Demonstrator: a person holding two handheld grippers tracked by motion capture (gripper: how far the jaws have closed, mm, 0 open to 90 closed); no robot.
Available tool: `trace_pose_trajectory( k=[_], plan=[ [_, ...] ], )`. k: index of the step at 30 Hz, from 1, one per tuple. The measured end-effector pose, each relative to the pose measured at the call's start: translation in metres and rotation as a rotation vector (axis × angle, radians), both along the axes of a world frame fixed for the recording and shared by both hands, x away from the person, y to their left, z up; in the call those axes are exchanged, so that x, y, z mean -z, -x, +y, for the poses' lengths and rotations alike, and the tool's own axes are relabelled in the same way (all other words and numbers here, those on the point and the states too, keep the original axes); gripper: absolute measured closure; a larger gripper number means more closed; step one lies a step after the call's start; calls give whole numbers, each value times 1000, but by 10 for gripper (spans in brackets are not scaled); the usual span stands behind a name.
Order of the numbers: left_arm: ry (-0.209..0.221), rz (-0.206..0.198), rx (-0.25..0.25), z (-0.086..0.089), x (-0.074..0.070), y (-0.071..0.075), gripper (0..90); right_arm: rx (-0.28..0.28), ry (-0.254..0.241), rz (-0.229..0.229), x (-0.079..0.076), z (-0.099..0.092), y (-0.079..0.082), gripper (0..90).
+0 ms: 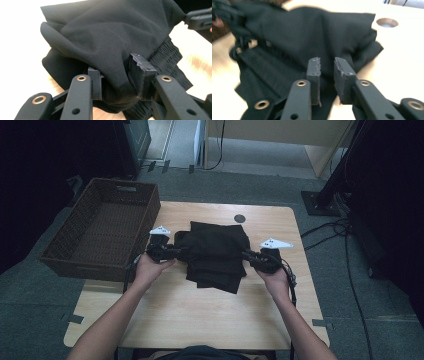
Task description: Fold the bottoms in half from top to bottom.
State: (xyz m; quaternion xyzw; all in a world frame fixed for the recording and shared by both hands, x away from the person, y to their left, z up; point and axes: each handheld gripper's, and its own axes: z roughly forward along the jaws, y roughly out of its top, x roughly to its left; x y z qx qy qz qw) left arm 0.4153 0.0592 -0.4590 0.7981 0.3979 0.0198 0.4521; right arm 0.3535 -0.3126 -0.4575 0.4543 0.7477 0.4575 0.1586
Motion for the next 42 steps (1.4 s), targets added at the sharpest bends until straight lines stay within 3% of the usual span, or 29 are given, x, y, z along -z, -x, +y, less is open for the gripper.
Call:
trace_pose_trajectory(
  k=[3,9,12,17,22,25,27,30,33,36,37,38,39,42],
  plan=[
    [8,5,-4,-4,-2,-8,637,-3,-29,0,-9,6,-13,682],
    [-5,5,-7,-11,-3,-17,652,-11,-8,-3,-11,27,-39,587],
    [14,8,-23,-12,0,-21,656,-4,-4,4,-7,32,-47,542],
    [-14,45,-2,-18,11,-23,701,7,25,38,13,50,-63,465],
    [-7,36,3,-20,12,-17,717,1,66,70,29,61,-69,446],
    [-22,42,4,-22,20,-14,754,-1,114,92,42,69,-71,488],
    [-21,57,0,-23,25,-12,762,4,149,91,47,73,-69,575],
    [-14,55,-11,-21,25,-7,736,5,221,37,51,77,-63,744],
    [-13,42,-20,-17,20,-3,710,6,209,62,50,75,-62,834],
    [-18,33,-22,-10,12,6,692,20,172,81,43,73,-61,859],
    [-20,17,-27,-4,7,15,682,24,130,80,34,69,-58,852],
    [-20,17,-27,-4,7,15,676,24,130,80,34,69,-58,852],
    [-43,-5,-35,1,3,24,668,20,107,56,22,67,-54,801],
    [-93,-48,-53,5,-5,40,653,21,63,17,6,65,-51,709]
  ],
)
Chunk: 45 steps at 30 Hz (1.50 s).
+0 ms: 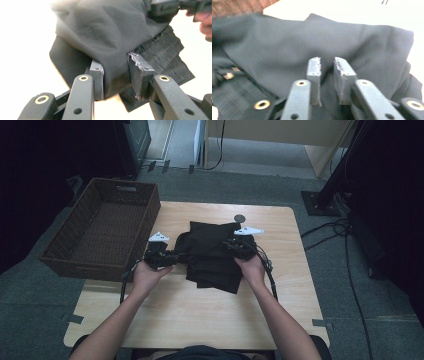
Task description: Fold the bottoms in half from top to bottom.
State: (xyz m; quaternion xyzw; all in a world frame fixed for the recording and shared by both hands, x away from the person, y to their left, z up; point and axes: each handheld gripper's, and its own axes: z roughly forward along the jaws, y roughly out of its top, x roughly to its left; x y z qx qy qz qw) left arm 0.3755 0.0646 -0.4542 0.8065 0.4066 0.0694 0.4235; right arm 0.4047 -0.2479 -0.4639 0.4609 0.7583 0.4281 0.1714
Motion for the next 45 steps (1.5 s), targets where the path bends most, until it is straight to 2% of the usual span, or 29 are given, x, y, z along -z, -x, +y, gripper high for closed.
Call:
trace_pose_trajectory(
  k=[1,4,7,8,10,11,12,13,16,17,18,20,22,24,26,28,30,31,32,33,35,36,37,41,42,45],
  plan=[
    [-16,-15,-1,0,-2,5,652,-1,-15,-1,-4,1,-1,692],
    [-2,-18,-11,1,-6,16,655,-6,-30,-15,-7,6,-7,571],
    [6,-34,-13,-2,-7,22,690,-11,-7,-40,0,16,-17,438],
    [5,-50,-11,-8,-5,27,701,-14,-2,-27,4,20,-21,412],
    [8,-35,-3,-13,-1,28,709,-11,17,10,15,27,-29,405],
    [8,-35,-3,-13,-1,28,710,-11,17,10,15,27,-29,405],
    [4,-22,8,-18,5,28,710,-3,33,28,25,33,-34,407],
    [1,-14,14,-20,8,28,709,0,47,35,30,35,-35,408],
    [-15,-15,22,-25,13,29,690,1,98,45,39,39,-36,431],
    [-15,-15,22,-25,13,29,686,1,98,45,39,39,-36,431],
    [-9,-17,17,-22,11,30,686,1,122,50,42,41,-36,482],
    [4,-8,8,-17,9,30,687,-9,140,45,43,43,-35,565],
    [8,-5,4,-14,8,32,688,-8,139,43,44,44,-34,665],
    [10,-9,-10,-8,7,37,687,1,109,65,42,42,-35,765],
    [13,-10,-10,-6,6,40,686,15,67,93,36,37,-35,805],
    [13,-23,-5,-6,4,44,685,32,27,78,24,32,-31,811],
    [19,-31,-1,-8,2,46,684,26,-1,51,10,28,-22,811],
    [20,-33,2,-8,1,46,680,19,-4,37,4,27,-17,807],
    [20,-33,2,-8,1,46,678,19,-4,37,4,27,-17,807],
    [22,-35,4,-11,2,47,678,2,-14,32,-5,23,-6,814],
    [22,-36,6,-12,2,47,678,-14,6,37,-8,20,6,814],
    [26,-36,5,-14,2,47,678,-14,6,37,-8,20,6,814],
    [33,-32,15,-17,2,48,676,-8,11,26,-6,15,17,796],
    [16,-24,39,-29,7,49,682,4,-11,65,9,9,32,746],
    [8,-21,46,-32,9,48,685,0,-8,61,13,9,35,738],
    [-9,-9,62,-41,19,47,690,8,7,77,26,9,39,784]
  ],
)
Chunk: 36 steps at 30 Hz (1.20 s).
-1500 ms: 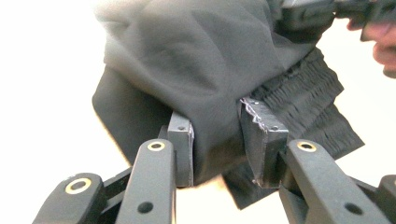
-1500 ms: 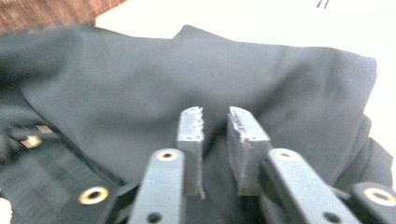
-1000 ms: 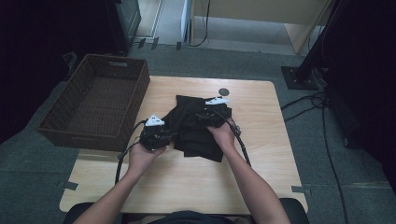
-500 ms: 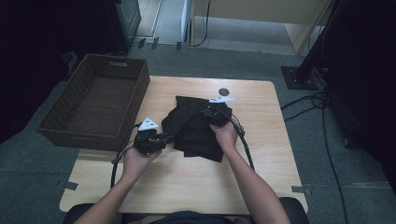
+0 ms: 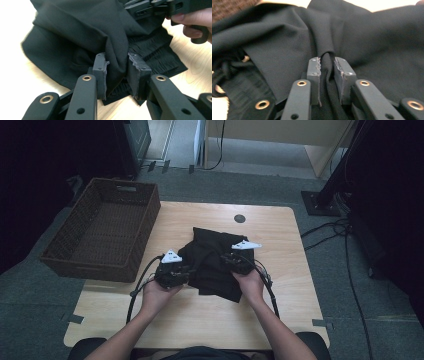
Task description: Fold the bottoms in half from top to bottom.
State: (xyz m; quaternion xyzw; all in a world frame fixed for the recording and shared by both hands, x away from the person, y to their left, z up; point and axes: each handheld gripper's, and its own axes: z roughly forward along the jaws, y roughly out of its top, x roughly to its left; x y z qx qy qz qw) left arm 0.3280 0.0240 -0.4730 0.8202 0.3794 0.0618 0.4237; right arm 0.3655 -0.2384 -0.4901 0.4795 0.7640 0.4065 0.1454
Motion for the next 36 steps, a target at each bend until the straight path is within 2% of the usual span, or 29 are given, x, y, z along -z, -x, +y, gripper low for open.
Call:
trace_pose_trajectory(
  k=[4,5,9,12,15,16,18,19,24,27,29,33,34,36],
  plan=[
    [-4,10,-5,-3,8,-4,693,-1,14,19,14,2,-4,813],
    [0,10,-16,-4,12,-9,695,6,7,11,17,2,-7,821],
    [10,-4,-43,-4,14,-19,696,13,33,-16,18,5,-16,825],
    [7,-20,-84,-5,15,-41,698,16,46,-39,19,9,-39,821],
    [11,-19,-111,-6,15,-58,700,25,42,-44,19,9,-61,798],
    [11,-19,-111,-6,15,-58,699,25,42,-44,19,9,-61,798],
    [11,-14,-124,-5,12,-65,696,49,23,-35,16,8,-76,741],
    [28,-17,-130,-1,8,-64,696,50,26,-36,15,8,-78,733],
    [10,-24,-117,15,1,-48,686,33,59,-42,13,8,-80,733],
    [3,-24,-125,23,1,-40,683,38,54,-37,14,8,-80,733],
    [4,-3,-132,33,1,-32,684,43,55,-37,15,9,-80,730],
    [2,-5,-117,33,1,-24,700,48,37,-28,13,7,-81,705],
    [0,-17,-103,26,2,-22,701,56,7,-14,8,5,-81,675],
    [7,-18,-92,17,3,-25,703,61,-7,-27,0,4,-80,649]
  ],
)
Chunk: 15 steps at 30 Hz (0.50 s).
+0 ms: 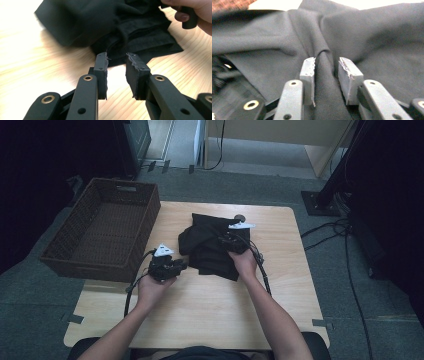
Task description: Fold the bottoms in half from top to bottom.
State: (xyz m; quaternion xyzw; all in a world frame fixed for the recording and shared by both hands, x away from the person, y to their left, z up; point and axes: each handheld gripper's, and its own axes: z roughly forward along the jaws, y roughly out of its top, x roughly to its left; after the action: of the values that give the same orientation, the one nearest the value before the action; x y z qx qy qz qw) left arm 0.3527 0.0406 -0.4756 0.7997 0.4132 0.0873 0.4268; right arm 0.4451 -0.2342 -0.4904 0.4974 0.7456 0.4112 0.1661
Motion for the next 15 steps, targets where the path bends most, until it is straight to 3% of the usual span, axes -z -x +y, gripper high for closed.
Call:
trace_pose_trajectory(
  k=[5,8,11,13,15],
  plan=[
    [-3,-4,21,-27,6,-10,706,-6,-10,-78,-18,3,5,587],
    [-16,-14,25,-38,12,-17,715,-27,3,-79,-22,9,4,555],
    [-6,-5,17,-43,19,-23,725,-45,10,-83,-19,17,1,528],
    [-1,-1,11,-44,22,-25,728,-46,37,-78,-12,22,-3,512],
    [-7,8,3,-46,30,-28,728,-41,33,-55,-2,23,-8,521]
  ],
)
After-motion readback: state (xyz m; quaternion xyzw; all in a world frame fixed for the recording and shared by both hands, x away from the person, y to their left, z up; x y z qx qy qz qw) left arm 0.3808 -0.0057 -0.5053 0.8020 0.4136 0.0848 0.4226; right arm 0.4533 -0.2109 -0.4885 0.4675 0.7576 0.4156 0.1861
